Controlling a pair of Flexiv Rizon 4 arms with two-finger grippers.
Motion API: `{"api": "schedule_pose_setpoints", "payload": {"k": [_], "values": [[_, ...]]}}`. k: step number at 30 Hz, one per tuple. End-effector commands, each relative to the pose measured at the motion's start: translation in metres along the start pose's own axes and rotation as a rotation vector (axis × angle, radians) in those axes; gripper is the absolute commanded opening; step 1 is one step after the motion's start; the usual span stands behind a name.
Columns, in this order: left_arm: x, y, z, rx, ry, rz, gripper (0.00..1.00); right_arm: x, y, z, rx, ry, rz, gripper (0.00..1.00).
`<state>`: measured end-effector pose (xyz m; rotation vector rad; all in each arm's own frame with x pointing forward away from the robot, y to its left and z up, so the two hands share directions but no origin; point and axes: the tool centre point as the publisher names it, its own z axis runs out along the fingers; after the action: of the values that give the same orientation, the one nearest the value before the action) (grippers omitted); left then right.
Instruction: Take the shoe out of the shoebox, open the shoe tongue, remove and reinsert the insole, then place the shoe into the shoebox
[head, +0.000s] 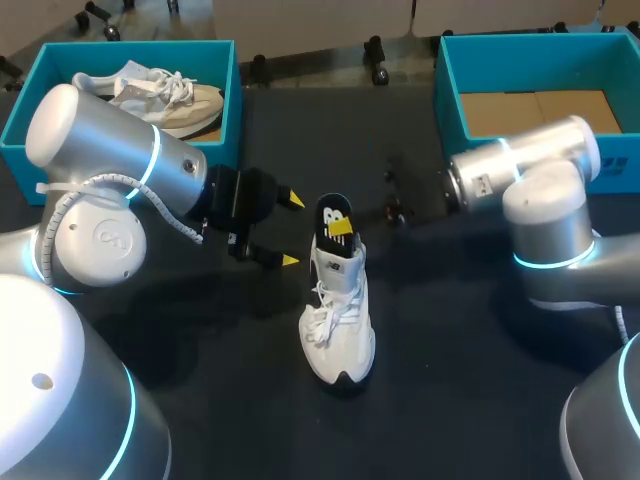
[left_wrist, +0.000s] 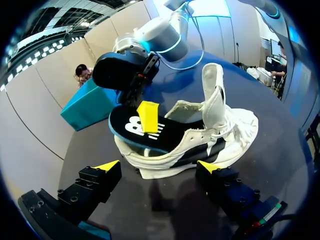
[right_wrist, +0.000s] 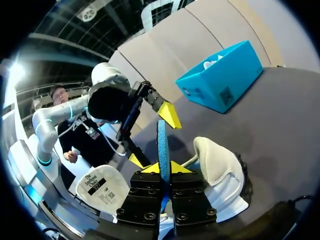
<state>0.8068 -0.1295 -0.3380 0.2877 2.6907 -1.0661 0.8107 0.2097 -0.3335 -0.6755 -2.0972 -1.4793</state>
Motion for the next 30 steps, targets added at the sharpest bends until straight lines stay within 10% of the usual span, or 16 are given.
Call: {"api": "schedule_pose_setpoints", "payload": {"k": [1,15,18,20,23,30], "values": [[0.0,-0.001,0.001,-0.006,0.001,0.0,1.0,-0.008,-0.003,0.008,-0.001,0.029,0.006,0.0],[0.0,-0.001,0.001,-0.006,0.001,0.0,1.0,0.018,-0.038,0.019,-0.023,0.04,0.117,0.0],[0.0,-0.001,0.001,-0.006,0.001,0.0,1.0,0.019,-0.036,0.018,-0.021,0.028,0.118,0.0],[0.0,-0.001,0.001,-0.006,0.001,0.0,1.0,0.018,-0.03,0.013,-0.016,0.004,0.099,0.22],[0.0,-0.001,0.001,-0.006,0.001,0.0,1.0,0.015,-0.022,0.008,-0.006,-0.013,0.077,0.27],[0.0,-0.001,0.001,-0.006,0.001,0.0,1.0,0.004,-0.008,0.001,0.018,-0.014,0.039,0.29]]}}
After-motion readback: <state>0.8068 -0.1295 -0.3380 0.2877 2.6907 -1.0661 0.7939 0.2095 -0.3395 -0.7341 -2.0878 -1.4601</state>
